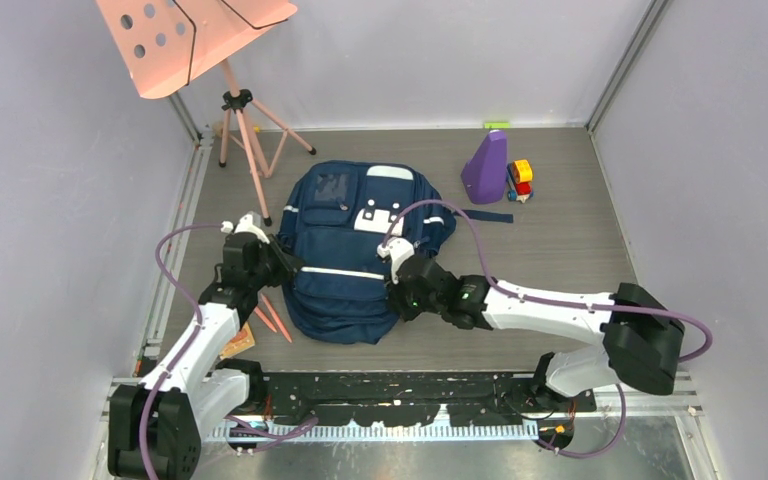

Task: Pack the student bag
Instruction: Unzip the student bag.

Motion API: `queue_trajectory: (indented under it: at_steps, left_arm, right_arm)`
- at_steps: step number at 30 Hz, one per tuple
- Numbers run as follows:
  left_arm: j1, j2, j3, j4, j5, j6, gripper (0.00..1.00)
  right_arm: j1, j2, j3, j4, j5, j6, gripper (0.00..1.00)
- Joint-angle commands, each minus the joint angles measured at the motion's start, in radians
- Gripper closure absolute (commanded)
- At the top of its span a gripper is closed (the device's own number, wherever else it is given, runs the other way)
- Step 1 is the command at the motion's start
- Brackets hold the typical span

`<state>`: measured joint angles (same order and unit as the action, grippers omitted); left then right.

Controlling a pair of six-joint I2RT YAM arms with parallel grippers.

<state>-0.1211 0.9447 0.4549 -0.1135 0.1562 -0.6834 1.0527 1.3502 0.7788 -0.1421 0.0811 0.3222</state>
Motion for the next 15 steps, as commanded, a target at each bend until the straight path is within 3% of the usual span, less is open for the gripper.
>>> queue_trajectory:
  at_steps: [1, 8, 15]
  left_arm:
    - [-0.006, -0.018, -0.008, 0.061, -0.027, -0.052, 1.00]
    - [-0.028, -0.023, -0.015, 0.060, -0.029, -0.059, 1.00]
    - [-0.094, -0.048, -0.038, 0.055, -0.042, -0.088, 1.00]
  right_arm:
    - [0.084, 0.064, 0.077, 0.067, 0.032, 0.085, 0.99]
    - [0.120, 0.216, 0.173, 0.181, 0.061, 0.118, 0.99]
    - [0.111, 0.273, 0.240, 0.176, 0.211, 0.113, 0.99]
